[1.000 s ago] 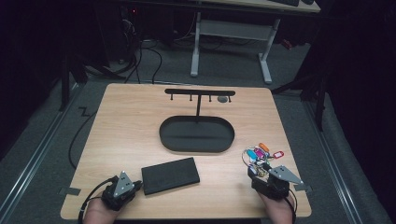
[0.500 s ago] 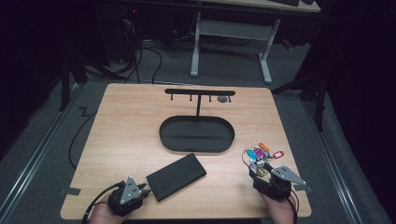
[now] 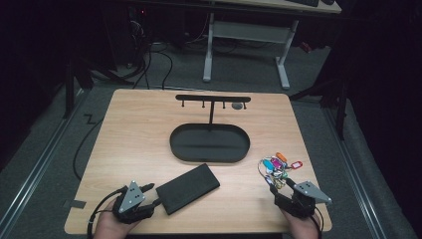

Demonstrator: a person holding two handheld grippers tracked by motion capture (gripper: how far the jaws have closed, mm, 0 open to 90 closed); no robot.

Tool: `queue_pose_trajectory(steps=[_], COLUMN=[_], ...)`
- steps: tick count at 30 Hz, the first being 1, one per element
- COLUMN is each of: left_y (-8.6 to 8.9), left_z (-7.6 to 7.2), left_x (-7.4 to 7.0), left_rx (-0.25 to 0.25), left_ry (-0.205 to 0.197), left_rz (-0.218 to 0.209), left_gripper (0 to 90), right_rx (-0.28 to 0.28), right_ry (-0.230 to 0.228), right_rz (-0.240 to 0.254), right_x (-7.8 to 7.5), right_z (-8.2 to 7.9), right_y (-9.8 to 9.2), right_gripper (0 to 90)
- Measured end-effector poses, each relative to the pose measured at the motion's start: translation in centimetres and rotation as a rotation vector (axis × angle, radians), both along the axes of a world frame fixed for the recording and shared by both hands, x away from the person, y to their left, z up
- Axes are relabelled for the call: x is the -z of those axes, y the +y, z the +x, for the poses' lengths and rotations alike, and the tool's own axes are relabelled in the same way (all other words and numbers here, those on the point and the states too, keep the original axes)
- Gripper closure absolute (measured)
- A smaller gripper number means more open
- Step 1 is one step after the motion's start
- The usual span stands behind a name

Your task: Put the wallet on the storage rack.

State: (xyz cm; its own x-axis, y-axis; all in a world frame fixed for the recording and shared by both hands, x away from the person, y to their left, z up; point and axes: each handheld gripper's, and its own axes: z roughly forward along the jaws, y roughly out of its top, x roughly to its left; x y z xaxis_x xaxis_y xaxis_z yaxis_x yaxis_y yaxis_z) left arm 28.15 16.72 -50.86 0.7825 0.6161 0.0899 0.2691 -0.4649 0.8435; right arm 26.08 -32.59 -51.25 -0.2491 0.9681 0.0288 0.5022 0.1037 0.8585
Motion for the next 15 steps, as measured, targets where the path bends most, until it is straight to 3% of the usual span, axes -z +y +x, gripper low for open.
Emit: queue_pose_trajectory(steps=[3,7,10,12,14,15], left_y=[-0.9,-2.2,-3.0,-3.9,-5.0,-5.6], left_z=[-0.2,-0.2,-0.2,0.1,0.9,1.0], left_x=[0.0,0.1,0.0,-0.1,-0.6,-0.7], left_rx=[0.05,0.079,0.104,0.101,0.103,0.111], left_ry=[-0.014,-0.001,0.027,0.024,0.068,0.061], left_rz=[0.003,0.027,-0.005,-0.019,-0.048,-0.05], left_gripper=[47.0,44.7,44.8,45.0,45.4,45.6], right_rx=[0.004,0.004,0.003,0.007,0.007,0.004], right_ry=[0.004,0.015,0.02,0.023,0.02,0.021], right_rz=[-0.002,-0.009,-0.011,-0.009,-0.01,-0.011], right_x=[0.0,0.2,0.3,0.3,0.3,0.4], right_z=[-0.3,-0.5,-0.6,-0.7,-0.7,-0.7], right_y=[-0.2,-0.3,-0.3,-0.3,-0.3,-0.3], right_gripper=[32.9,33.0,33.0,33.0,33.1,33.1])
